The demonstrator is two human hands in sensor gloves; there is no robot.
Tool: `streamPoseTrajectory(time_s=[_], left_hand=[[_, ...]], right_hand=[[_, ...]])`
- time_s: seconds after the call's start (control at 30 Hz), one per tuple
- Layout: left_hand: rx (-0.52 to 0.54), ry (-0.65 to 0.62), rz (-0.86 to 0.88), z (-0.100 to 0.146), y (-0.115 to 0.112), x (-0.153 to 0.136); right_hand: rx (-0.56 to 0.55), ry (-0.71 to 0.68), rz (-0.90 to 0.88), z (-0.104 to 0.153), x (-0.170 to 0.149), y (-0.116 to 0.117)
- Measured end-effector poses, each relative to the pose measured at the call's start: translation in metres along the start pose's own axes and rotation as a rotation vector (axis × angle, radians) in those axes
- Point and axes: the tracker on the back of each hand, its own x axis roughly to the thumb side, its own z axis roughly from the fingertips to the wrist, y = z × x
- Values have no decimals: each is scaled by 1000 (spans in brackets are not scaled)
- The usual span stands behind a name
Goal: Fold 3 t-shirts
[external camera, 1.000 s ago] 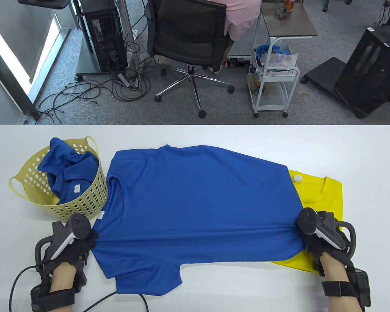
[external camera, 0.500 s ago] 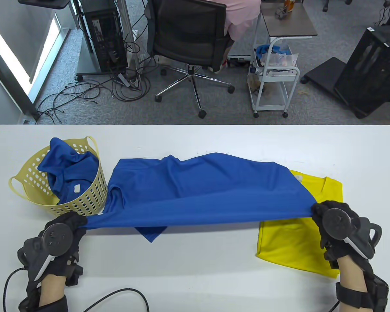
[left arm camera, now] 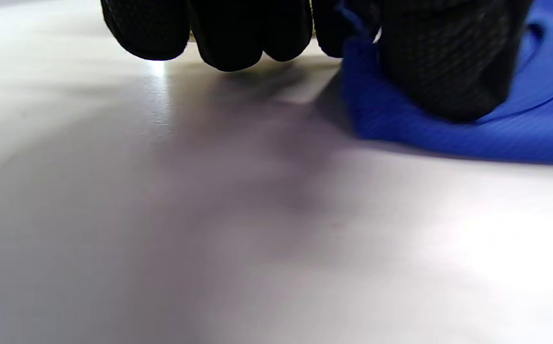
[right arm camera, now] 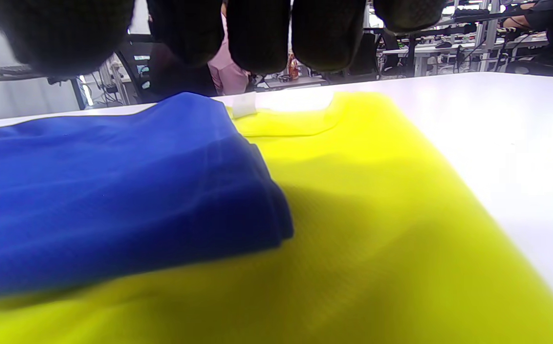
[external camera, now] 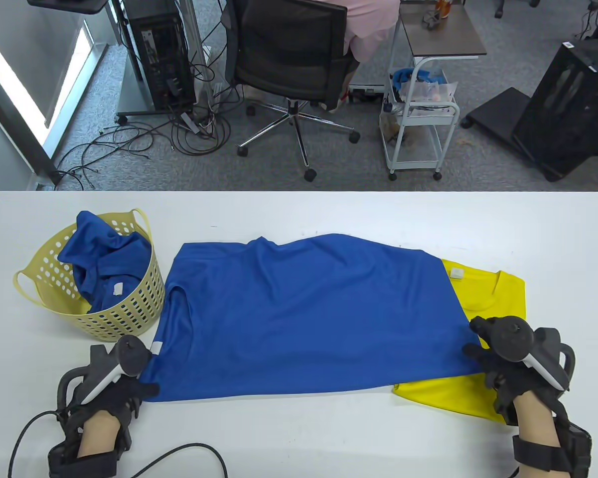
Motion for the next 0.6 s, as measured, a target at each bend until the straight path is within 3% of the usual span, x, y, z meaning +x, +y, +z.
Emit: streamPoseTrajectory(time_s=[0.17, 0.33, 0.47, 0.6], left_hand=[[114, 5, 1, 1, 3, 2], [259, -133, 147, 25, 22, 33], [223, -254, 119, 40, 37, 92], [214, -393, 137, 50, 36, 162]], right_hand=[[-16, -37, -12, 3, 4, -2], [-33, -78, -53, 8, 11, -5], [-47, -102, -60, 10, 16, -8], [-44, -119, -64, 11, 19, -7]])
